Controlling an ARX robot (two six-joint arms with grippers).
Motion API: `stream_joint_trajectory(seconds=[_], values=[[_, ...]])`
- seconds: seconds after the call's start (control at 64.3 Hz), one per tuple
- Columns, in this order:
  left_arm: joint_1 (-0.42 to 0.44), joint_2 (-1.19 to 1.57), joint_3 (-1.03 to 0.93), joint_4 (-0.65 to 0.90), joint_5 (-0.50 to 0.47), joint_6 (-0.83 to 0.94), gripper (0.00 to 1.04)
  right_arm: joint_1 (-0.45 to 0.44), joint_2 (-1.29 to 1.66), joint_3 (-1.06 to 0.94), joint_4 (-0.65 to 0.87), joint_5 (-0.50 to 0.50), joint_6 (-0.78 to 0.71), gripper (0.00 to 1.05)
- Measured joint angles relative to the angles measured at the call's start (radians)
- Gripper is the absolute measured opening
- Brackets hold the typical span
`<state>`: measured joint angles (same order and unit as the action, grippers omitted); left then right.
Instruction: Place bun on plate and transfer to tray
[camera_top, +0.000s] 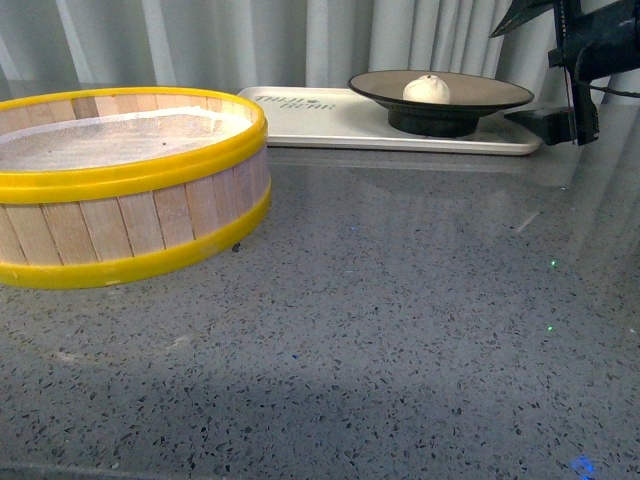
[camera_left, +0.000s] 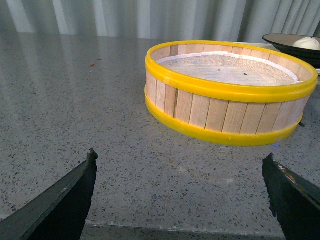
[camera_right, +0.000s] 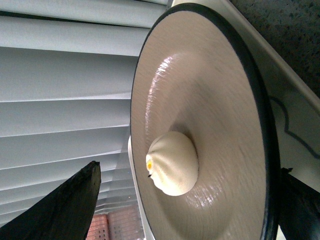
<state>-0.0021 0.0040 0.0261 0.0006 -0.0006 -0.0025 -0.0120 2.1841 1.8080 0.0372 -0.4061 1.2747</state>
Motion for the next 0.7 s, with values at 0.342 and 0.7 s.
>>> stream_joint_trajectory(seconds=[0.342, 0.7], values=[[0.0, 0.0, 0.0, 0.0, 0.0, 0.0, 0.98, -0.013, -0.262, -0.361, 0.141, 0.051, 0.023, 0.96], [0.0, 0.0, 0.0, 0.0, 0.0, 0.0, 0.98, -0.202, -0.776, -0.898, 0.132, 0.11, -0.002, 0.96]])
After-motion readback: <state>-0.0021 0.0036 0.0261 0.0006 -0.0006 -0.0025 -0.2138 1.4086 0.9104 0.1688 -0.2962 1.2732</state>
